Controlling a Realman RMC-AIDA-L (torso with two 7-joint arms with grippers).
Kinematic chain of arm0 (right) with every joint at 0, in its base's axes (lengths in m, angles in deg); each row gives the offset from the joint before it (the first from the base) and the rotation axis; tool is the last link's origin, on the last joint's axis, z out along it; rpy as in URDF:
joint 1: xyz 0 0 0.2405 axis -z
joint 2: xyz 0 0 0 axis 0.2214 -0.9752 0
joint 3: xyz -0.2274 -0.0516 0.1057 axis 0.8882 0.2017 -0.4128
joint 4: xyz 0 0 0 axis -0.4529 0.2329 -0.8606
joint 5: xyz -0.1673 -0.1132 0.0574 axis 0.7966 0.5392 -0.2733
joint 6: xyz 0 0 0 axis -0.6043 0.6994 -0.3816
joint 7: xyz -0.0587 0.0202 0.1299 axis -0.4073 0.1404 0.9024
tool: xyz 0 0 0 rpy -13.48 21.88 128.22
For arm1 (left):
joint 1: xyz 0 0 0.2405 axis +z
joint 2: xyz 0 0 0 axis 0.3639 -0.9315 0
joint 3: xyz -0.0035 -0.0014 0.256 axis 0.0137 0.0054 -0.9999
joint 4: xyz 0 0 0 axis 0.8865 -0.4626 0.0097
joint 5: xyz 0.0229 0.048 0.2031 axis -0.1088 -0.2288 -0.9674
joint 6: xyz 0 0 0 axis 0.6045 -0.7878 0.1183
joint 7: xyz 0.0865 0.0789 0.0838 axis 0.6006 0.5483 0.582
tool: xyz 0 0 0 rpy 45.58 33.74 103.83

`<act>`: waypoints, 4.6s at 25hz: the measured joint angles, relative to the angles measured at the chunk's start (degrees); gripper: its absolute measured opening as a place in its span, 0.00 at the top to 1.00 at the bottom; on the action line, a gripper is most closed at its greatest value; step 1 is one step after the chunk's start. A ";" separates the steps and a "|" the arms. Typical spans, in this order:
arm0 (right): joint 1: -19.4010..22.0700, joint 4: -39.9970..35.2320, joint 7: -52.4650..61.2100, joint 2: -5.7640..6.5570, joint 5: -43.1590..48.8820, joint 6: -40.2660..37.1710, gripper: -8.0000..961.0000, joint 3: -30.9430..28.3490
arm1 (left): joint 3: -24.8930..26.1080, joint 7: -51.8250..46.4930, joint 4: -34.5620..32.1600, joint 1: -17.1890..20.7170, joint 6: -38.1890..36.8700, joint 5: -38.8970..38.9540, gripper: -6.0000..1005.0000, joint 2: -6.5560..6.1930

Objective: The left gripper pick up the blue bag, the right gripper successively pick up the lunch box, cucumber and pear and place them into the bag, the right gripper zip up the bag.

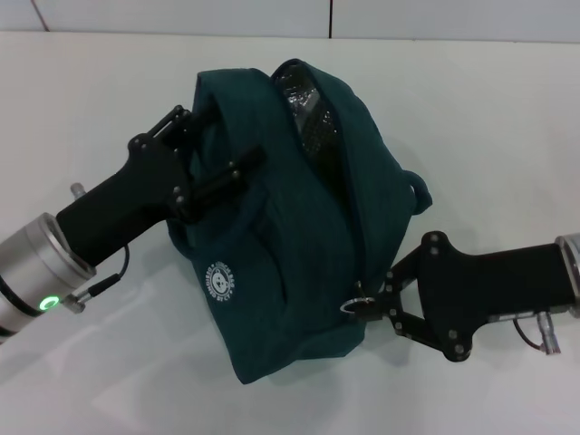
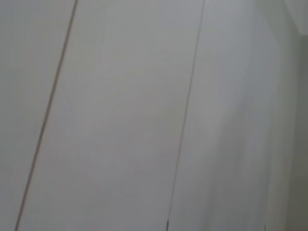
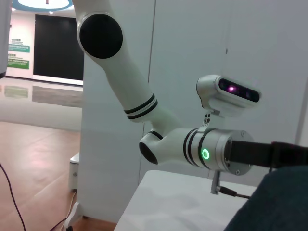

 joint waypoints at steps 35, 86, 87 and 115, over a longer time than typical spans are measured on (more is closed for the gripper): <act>-3.81 -0.33 -2.29 0.26 0.54 -0.74 0.97 1.34 | 5.08 -20.05 -13.22 9.07 -6.61 -4.75 0.16 -3.50; -4.95 6.37 -13.09 0.10 -31.71 14.24 0.97 18.21 | 6.31 12.97 -1.06 7.77 0.68 -14.56 0.76 0.15; -4.95 6.73 -11.91 0.21 -32.17 14.11 0.97 18.17 | 6.29 13.95 -1.02 7.60 1.18 -14.63 0.79 0.15; -1.77 7.00 -13.84 0.10 -38.97 11.51 0.97 8.80 | 1.03 23.34 2.94 4.59 5.48 -15.30 0.93 0.00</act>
